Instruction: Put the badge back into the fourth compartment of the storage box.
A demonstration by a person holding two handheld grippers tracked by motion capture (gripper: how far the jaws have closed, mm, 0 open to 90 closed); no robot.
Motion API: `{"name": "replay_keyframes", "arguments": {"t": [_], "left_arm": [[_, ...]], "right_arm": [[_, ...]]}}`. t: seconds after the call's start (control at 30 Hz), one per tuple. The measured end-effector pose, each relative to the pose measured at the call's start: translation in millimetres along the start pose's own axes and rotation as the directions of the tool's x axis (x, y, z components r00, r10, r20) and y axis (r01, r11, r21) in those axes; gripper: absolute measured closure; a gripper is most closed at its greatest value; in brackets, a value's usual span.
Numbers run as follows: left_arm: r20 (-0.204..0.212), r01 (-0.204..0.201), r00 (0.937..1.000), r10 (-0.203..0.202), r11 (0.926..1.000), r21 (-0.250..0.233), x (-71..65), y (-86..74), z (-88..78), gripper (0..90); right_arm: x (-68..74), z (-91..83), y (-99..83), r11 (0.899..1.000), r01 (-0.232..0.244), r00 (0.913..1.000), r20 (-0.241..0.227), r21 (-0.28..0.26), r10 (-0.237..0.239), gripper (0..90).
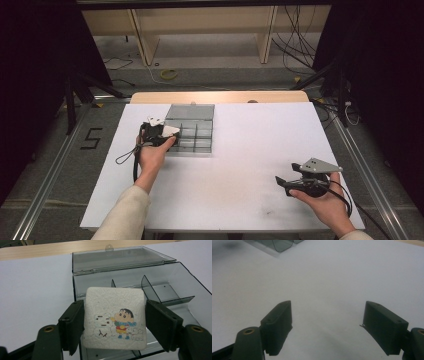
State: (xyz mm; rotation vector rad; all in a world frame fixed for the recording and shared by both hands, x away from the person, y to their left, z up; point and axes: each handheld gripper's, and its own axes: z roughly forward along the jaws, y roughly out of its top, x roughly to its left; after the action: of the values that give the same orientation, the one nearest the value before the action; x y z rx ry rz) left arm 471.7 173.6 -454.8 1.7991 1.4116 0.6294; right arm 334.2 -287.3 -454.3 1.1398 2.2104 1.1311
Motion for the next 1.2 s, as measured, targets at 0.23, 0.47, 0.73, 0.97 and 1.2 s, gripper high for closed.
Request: {"name": "replay_keyframes", "arguments": {"t": [0.23,0.47,0.73,0.97,1.2], "left_arm": [[-0.001,0.001,1.0000,-0.001,0.9999,0.010,0.0,-1.2,2.3,32.8],[-0.004,-0.009,1.0000,0.009,0.9997,0.024,-1.5,-3.9,5.1,32.8],[-0.006,-0.008,0.9999,0.009,0.9995,0.031,-1.3,-5.5,7.1,32.8],[-0.008,-0.007,0.9999,0.008,0.9995,0.032,-0.7,-6.2,7.7,32.8],[-0.007,-0.009,0.9999,0.010,0.9994,0.033,-1.0,-6.3,8.1,32.8]], "right_arm": [[0.1,-0.1,0.0,1.000,0.000,1.0000,0.000,0.000,0.000,24.1],[0.1,0.0,-0.1,1.000,0.000,1.0000,-0.003,0.000,0.000,24.1],[0.0,0.3,-0.3,1.000,0.001,1.0000,-0.003,-0.001,-0.001,24.0],[0.2,0.8,-0.5,1.000,0.001,1.0000,-0.004,-0.002,-0.001,24.0],[0.1,0.6,-0.4,1.000,0.000,1.0000,-0.004,-0.002,0.000,24.0]]}}
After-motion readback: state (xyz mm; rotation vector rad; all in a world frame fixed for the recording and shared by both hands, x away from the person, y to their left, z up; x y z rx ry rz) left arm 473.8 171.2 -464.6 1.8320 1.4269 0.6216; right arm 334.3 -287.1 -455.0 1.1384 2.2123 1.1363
